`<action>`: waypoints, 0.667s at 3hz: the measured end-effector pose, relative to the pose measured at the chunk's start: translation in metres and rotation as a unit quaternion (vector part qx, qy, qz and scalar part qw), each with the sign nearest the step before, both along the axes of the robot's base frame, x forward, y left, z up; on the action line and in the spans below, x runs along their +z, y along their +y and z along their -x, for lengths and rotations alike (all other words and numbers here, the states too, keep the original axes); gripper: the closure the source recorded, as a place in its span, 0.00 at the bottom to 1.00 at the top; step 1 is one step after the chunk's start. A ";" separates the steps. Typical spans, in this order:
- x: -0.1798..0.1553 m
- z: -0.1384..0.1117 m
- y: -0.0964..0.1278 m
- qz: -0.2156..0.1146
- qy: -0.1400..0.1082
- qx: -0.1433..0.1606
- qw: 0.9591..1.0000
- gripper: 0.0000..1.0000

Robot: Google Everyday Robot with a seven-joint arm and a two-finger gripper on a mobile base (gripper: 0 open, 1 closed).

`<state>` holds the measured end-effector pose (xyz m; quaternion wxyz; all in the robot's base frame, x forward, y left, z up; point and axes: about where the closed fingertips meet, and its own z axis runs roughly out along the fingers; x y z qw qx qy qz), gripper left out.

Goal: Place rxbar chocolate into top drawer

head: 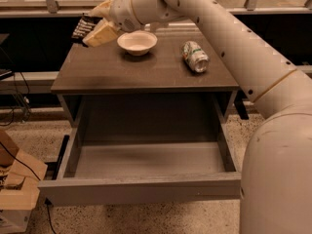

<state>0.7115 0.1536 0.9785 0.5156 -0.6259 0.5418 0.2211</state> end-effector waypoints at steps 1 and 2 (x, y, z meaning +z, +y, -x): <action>-0.047 -0.007 0.023 -0.004 0.093 0.018 0.995 1.00; -0.129 -0.004 0.026 0.036 0.216 0.026 0.975 1.00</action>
Offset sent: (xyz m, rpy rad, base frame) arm -0.0063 0.0219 -0.2207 -0.1786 0.7693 0.0586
